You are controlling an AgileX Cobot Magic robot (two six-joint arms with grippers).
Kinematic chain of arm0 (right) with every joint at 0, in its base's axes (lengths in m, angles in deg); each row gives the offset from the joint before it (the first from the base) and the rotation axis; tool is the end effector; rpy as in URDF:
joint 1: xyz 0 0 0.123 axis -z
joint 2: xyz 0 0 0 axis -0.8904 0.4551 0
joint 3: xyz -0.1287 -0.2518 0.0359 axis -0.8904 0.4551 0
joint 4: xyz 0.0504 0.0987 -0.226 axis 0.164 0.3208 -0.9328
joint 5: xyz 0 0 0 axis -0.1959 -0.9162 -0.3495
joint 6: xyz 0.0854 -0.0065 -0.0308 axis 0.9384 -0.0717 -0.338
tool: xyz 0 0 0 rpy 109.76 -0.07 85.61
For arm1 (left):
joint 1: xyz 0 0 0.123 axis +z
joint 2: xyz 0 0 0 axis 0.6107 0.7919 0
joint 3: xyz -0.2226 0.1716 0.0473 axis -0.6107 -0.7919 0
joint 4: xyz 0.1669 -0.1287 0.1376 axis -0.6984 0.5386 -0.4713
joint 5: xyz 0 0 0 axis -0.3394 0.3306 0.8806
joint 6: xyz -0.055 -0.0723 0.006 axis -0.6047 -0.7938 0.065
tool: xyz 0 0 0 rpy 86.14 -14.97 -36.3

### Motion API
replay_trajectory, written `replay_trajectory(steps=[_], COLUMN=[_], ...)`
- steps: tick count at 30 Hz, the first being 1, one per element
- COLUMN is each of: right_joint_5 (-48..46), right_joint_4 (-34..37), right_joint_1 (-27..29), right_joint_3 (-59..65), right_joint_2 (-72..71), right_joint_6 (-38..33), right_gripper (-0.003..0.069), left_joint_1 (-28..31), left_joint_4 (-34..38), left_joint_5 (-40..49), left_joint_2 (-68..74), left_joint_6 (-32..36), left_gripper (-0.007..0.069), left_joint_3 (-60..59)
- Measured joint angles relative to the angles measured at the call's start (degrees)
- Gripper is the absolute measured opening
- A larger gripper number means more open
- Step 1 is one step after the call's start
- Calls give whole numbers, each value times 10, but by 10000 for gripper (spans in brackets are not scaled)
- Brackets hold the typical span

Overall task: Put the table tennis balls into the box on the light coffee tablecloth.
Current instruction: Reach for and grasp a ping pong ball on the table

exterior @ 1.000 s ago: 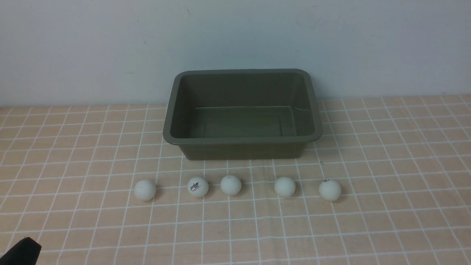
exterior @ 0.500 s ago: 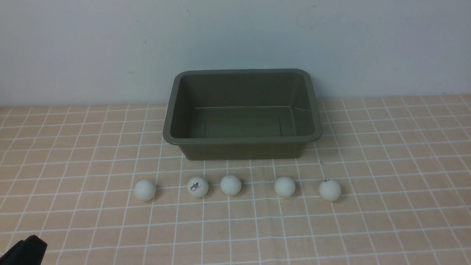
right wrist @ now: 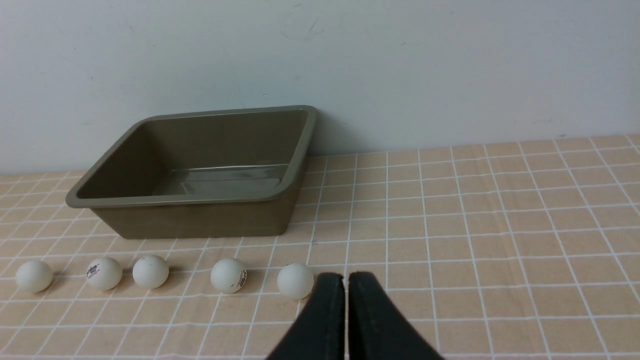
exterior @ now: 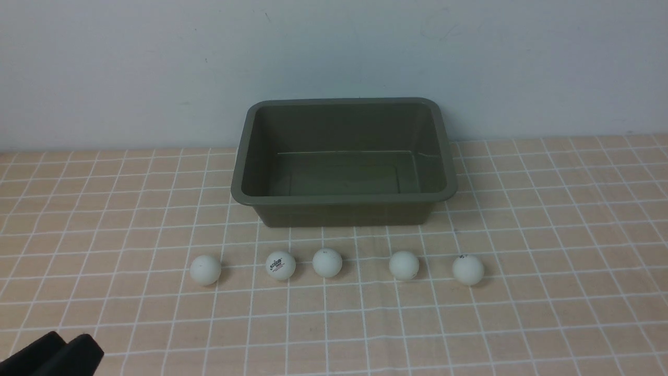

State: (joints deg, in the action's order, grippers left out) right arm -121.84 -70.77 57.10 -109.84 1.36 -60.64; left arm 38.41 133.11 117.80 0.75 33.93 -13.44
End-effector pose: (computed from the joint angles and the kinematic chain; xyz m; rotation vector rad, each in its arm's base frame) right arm -0.0173 0.0053 0.3133 0.0227 1.9037 0.2651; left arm 0.0422 -0.0322 0.2442 -0.0545 1.7298 -0.5782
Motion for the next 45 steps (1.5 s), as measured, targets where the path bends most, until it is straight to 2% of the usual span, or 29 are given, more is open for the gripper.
replay_trajectory(steps=[6, 12, 15, 19, 22, 24, 33, 35, 43, 45], right_joint_5=[-16, -26, -19, -11, -15, -19, -3, 4, 42, 54], right_joint_4=[1, 32, 101, 210, 256, 268, 304, 314, 357, 367], right_joint_1=[0, 0, 0, 0, 0, 0, 0, 0, 0, 0], right_joint_3=[0, 0, 0, 0, 0, 0, 0, 0, 0, 0], right_joint_2=[0, 0, 5, 40, 82, 110, 207, 229, 340, 358], right_joint_6=[0, -24, -76, -187, -253, -295, -386, -408, -502, -527], right_gripper=[1, 5, 5, 5, 6, 6, 42, 69, 324, 354], left_joint_1=[0, 0, 0, 0, 0, 0, 0, 0, 0, 0], left_joint_4=[-88, -141, -164, -181, -189, -193, -221, -230, -233, -233], left_joint_5=[100, 138, 151, 177, 201, 215, 235, 241, 253, 259], left_joint_2=[113, 191, 202, 203, 203, 203, 203, 203, 204, 209], left_joint_6=[-2, -2, -2, -2, -2, -2, -2, -2, -2, -2], left_gripper=[277, 277, 277, 277, 277, 277, 277, 277, 278, 278], left_joint_3=[85, 169, 204, 234, 237, 238, 238, 238, 238, 238])
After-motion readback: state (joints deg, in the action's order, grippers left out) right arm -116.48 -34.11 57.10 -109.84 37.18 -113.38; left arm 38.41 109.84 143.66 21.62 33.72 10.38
